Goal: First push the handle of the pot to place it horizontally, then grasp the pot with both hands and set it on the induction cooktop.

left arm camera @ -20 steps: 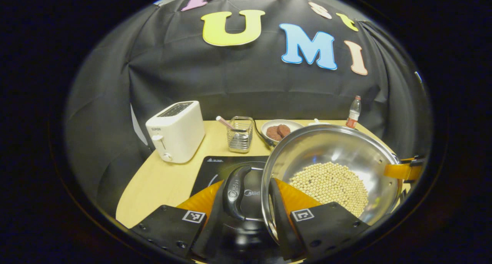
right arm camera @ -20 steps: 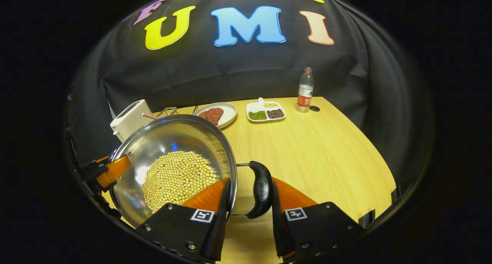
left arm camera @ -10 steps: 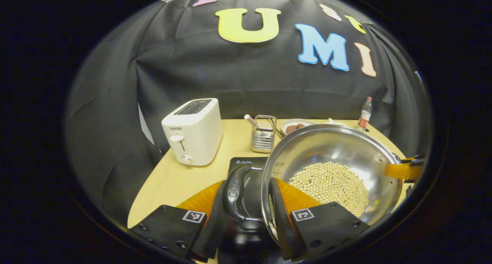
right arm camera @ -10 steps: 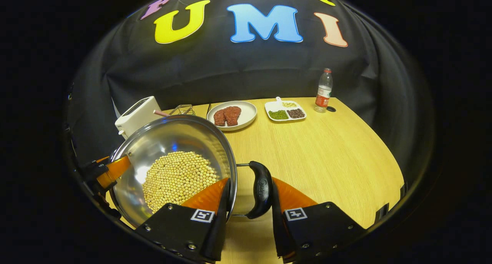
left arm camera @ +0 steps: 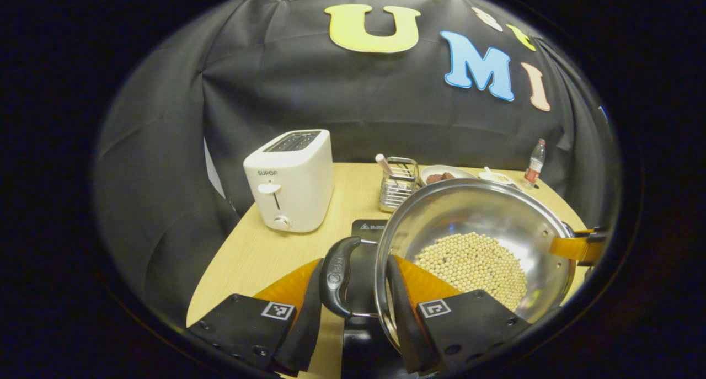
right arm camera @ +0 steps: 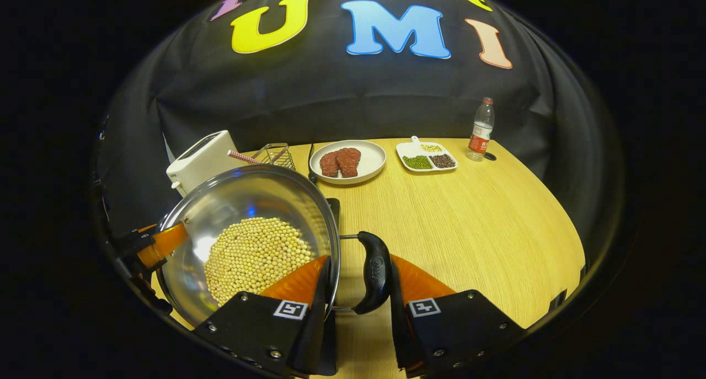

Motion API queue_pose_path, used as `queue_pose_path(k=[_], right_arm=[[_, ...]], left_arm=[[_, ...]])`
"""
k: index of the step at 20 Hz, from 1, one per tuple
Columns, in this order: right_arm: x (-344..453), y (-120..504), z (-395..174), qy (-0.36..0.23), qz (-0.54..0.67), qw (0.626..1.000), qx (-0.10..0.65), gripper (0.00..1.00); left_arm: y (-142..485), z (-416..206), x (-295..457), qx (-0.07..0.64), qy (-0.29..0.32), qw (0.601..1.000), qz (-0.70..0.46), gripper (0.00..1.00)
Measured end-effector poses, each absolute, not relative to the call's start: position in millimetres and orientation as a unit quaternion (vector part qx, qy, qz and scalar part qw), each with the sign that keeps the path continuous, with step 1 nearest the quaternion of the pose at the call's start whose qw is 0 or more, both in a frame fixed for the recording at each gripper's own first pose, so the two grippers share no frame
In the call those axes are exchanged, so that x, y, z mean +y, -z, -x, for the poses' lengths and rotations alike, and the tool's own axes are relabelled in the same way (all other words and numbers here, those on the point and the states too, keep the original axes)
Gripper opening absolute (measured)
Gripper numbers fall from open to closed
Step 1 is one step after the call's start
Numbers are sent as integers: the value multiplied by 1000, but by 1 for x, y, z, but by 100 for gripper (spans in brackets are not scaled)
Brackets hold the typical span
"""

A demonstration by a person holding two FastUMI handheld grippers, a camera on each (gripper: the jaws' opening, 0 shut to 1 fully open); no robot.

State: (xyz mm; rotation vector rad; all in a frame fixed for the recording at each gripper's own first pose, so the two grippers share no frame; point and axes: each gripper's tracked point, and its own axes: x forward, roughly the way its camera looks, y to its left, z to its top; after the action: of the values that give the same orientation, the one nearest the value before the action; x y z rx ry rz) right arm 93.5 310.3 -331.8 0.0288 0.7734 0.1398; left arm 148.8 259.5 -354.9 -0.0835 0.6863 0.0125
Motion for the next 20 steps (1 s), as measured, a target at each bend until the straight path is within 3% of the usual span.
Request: queue_pose_path(k=[6, 7, 10, 11, 13, 14, 15, 20], right_arm=[[319, 339, -97, -69, -19, 921, 383, 52], [320, 339, -99, -71, -20, 921, 382, 52], [320, 339, -99, -80, -17, 923, 376, 58], [321, 335, -100, -85, -11, 927, 364, 59], [319, 322, -101, -95, 0, 936, 340, 71], [315, 315, -102, -92, 4, 940, 328, 91], [310, 307, -101, -90, 6, 945, 316, 100], [270, 253, -93, -81, 19, 966, 244, 99]], left_arm=[[368, -148, 265, 345, -5, 938, 37, 71], [366, -148, 268, 340, -7, 940, 35, 68], [364, -148, 271, 331, -17, 943, 36, 67], [358, -151, 272, 319, -26, 947, 37, 72], [340, -158, 277, 288, -46, 956, 37, 85], [331, -154, 278, 281, -53, 958, 34, 100], [322, -155, 277, 273, -57, 960, 30, 98], [258, -142, 248, 212, -55, 975, 30, 94]])
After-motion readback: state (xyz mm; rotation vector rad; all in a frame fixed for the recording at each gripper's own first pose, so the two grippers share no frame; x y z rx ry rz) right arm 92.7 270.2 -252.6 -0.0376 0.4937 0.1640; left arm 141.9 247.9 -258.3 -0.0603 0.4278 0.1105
